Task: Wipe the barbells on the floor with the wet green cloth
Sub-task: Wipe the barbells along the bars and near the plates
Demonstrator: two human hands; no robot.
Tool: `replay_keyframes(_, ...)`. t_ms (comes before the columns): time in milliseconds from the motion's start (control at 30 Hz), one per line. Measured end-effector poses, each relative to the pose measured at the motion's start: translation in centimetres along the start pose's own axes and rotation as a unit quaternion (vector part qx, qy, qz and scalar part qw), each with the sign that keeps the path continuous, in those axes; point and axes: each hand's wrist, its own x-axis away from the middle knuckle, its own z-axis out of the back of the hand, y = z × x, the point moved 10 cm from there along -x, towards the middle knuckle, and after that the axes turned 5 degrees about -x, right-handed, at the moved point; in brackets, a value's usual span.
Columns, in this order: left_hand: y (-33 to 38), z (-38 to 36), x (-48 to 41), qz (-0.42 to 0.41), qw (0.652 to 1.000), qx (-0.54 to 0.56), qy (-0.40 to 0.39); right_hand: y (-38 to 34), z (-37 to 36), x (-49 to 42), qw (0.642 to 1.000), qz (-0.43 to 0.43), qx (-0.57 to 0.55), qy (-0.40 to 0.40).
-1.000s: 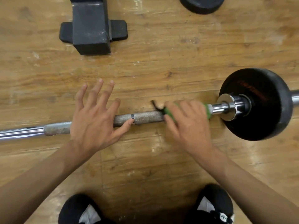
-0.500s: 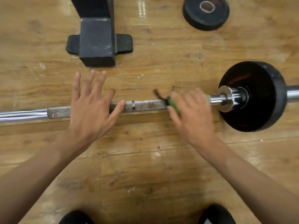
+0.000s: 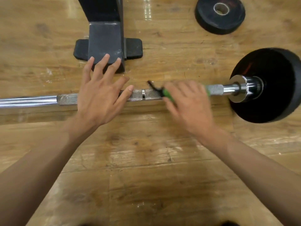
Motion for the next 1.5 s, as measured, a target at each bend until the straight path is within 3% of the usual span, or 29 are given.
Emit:
replay_keyframes(133, -0.1, 0.0, -1.0, -0.011, 1.000, -0.002, 0.012, 7.9, 2.7, 1.6, 0.980, -0.186, 0.032, 0.064)
replay_keyframes(233, -0.4, -0.2, -1.4, -0.011, 1.000, -0.007, 0.009, 6.4, 1.9, 0.4, 0.964, -0.242, 0.048, 0.094)
replay_keyframes(400, -0.4, -0.5, -1.9, -0.020, 1.000, -0.016, 0.001, -4.0, -2.5, -2.9, 0.996, -0.069, 0.025, 0.053)
replay_keyframes(533, -0.8, -0.7, -1.9, -0.017, 1.000, -0.012, -0.003, -1.6, -1.1, -1.5, 0.998, 0.018, 0.023, 0.049)
replay_keyframes(700, -0.2, -0.3, -1.0, -0.017, 1.000, 0.004, 0.020, 9.1, 2.5, 2.6, 0.983, -0.167, 0.043, 0.060)
replay_keyframes(833, 0.3, 0.2, -0.1, -0.016, 0.999, 0.007, 0.030, 6.6, 2.0, 1.7, 0.955, -0.279, 0.043, 0.096)
replay_keyframes(933, 0.6, 0.2, 0.9, -0.018, 1.000, 0.011, 0.020, -0.1, -0.2, 0.1, 0.987, -0.152, 0.028, 0.040)
replay_keyframes(1033, 1.2, 0.4, 1.9, -0.024, 0.999, 0.017, 0.016, 0.3, 0.6, 1.5, 1.000, -0.025, 0.010, -0.010)
replay_keyframes(1067, 1.4, 0.5, 2.2, -0.024, 0.999, 0.015, 0.016, 1.8, 1.1, 2.7, 0.999, -0.030, 0.009, -0.018)
replay_keyframes(1167, 2.0, 0.8, 3.3, -0.028, 0.999, 0.006, 0.016, 7.0, 3.4, 5.7, 0.986, -0.163, 0.022, 0.013)
replay_keyframes(1267, 2.6, 1.1, 4.7, -0.026, 1.000, -0.004, 0.014, 5.7, 3.1, 5.2, 0.972, -0.232, 0.035, 0.020)
replay_keyframes(1400, 3.5, 1.8, 6.6, -0.024, 0.999, -0.004, 0.038, -1.6, 1.4, 2.7, 0.995, -0.102, 0.015, -0.010)
replay_keyframes(1500, 4.4, 2.3, 8.3, -0.024, 0.998, -0.013, 0.065, -1.8, 2.2, 4.4, 0.998, -0.043, -0.032, -0.027)
